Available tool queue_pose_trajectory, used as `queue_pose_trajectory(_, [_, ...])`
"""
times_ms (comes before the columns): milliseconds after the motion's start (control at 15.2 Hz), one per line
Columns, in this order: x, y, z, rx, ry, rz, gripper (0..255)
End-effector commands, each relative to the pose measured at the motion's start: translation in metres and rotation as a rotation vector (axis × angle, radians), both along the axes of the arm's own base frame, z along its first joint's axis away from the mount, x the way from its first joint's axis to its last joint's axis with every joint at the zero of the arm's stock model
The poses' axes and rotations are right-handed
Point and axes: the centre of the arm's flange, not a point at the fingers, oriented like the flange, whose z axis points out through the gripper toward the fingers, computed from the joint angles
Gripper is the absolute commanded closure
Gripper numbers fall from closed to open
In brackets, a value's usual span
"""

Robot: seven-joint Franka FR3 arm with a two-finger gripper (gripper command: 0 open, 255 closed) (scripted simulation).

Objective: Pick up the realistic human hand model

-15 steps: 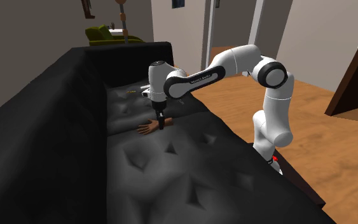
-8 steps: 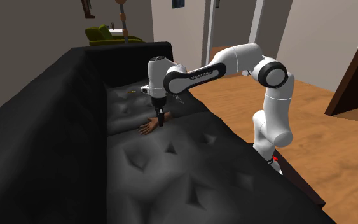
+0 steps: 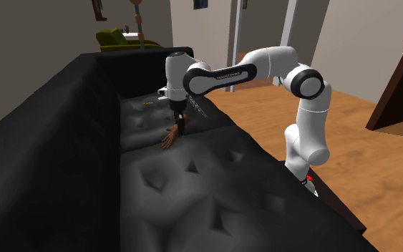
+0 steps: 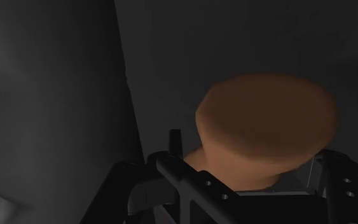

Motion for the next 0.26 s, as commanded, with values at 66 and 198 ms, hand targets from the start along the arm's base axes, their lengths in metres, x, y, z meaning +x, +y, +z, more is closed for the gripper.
queue_pose_trajectory(66, [-0.0010, -0.0007, 0.0157, 0.000, 0.000, 0.000, 255])
queue_pose_trajectory(198, [-0.0010, -0.0007, 0.0165, 0.000, 0.000, 0.000, 255])
